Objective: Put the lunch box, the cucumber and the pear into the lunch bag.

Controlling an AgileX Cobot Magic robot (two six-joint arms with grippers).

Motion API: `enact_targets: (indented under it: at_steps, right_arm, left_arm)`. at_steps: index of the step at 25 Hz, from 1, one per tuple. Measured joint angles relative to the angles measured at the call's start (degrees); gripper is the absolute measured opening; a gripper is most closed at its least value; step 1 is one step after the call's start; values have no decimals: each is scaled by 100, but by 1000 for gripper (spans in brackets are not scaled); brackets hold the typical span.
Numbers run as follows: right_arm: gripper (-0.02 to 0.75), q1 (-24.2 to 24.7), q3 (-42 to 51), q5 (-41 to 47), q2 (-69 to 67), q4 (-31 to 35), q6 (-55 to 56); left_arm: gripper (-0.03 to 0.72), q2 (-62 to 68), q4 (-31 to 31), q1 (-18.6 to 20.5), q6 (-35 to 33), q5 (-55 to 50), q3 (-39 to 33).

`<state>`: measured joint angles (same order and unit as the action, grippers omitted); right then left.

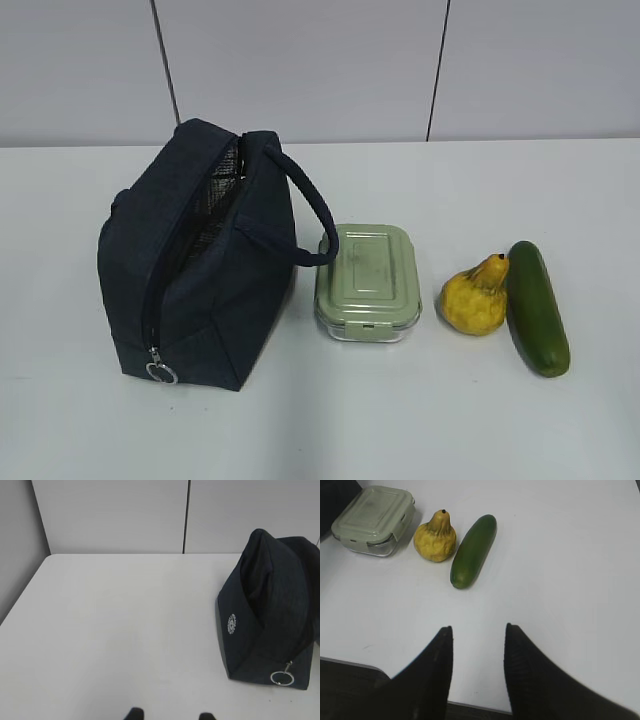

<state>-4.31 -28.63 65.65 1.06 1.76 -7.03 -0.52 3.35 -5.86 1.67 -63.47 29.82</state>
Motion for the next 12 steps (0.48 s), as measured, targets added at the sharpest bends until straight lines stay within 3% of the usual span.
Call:
enact_targets:
  at_steps: [3,7,12]
  right_arm:
    - [282,0,-36,-47,0,12,0]
    - [282,0,-277,-65,-264,165,0]
    - [282,0,-844,-135,-1501,193,0]
  left_arm:
    - [218,119,-60,-94,0,0,0]
    - [232,527,-474,-606,0,15,77]
    - [249,1636,-543,-1058,-27,585,751]
